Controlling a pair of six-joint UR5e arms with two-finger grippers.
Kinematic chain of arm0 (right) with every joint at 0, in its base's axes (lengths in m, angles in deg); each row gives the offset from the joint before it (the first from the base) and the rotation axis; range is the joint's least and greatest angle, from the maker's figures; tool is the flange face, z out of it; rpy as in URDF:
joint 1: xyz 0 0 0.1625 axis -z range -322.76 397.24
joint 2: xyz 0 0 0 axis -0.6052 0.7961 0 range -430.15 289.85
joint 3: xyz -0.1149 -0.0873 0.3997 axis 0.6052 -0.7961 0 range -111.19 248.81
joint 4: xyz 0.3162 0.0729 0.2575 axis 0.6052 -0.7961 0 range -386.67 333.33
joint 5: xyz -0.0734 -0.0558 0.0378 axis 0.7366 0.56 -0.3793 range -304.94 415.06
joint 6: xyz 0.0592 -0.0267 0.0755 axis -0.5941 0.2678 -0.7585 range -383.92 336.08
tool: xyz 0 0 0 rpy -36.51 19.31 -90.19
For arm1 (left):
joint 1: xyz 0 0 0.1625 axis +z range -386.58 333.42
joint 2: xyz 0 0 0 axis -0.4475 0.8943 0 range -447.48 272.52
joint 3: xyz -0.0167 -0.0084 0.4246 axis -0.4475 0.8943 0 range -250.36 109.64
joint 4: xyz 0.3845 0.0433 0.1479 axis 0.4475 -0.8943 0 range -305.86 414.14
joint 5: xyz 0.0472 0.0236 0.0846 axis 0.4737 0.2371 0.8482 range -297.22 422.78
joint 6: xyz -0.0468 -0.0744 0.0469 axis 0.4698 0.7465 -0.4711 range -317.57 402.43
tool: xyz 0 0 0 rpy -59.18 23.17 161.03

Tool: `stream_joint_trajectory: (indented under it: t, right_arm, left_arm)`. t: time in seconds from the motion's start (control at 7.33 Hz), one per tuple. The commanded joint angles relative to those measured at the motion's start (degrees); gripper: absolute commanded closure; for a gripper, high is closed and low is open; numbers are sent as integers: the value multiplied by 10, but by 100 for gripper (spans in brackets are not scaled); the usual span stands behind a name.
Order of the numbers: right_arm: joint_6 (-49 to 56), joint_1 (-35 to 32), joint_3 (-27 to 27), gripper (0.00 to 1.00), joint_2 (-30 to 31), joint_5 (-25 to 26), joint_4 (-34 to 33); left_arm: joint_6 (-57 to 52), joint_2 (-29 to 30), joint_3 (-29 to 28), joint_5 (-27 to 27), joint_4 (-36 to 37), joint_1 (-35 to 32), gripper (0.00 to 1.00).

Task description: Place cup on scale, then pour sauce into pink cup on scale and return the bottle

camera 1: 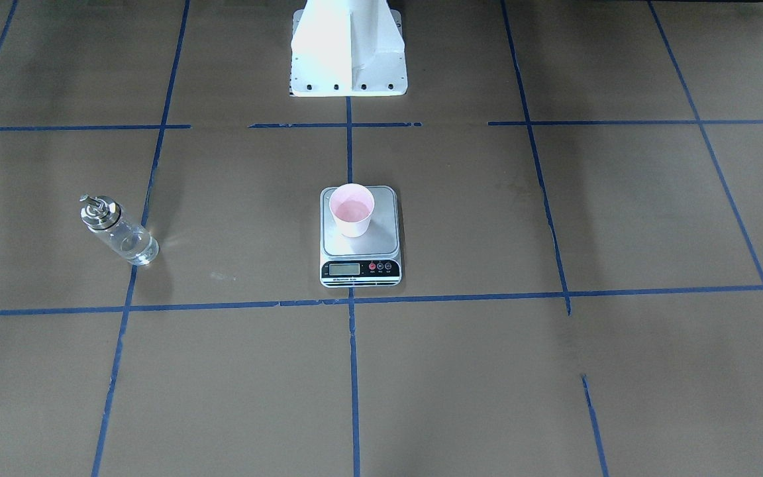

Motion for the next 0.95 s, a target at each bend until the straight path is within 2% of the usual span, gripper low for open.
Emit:
stream_joint_trajectory:
  t: [0.0,0.14,0.41,0.68,0.82]
  right_arm:
    - [66,-21,-18,0,22,-10,-112]
    - [58,-20,-26,0,31,-10,-92]
    - [66,-18,-54,0,30,-8,-16]
    - [57,-19,-70,0,36,-15,-13]
    - [58,-18,-77,0,37,-14,-13]
  left_arm:
    - [-6,-1,-14,-8,32,0,0]
    - [-8,-2,-25,-8,36,-4,0]
    - [-10,-41,-33,-3,34,-26,0]
    - [-9,-46,-25,-2,45,-28,0]
    - [-9,-42,-16,-2,79,-35,0]
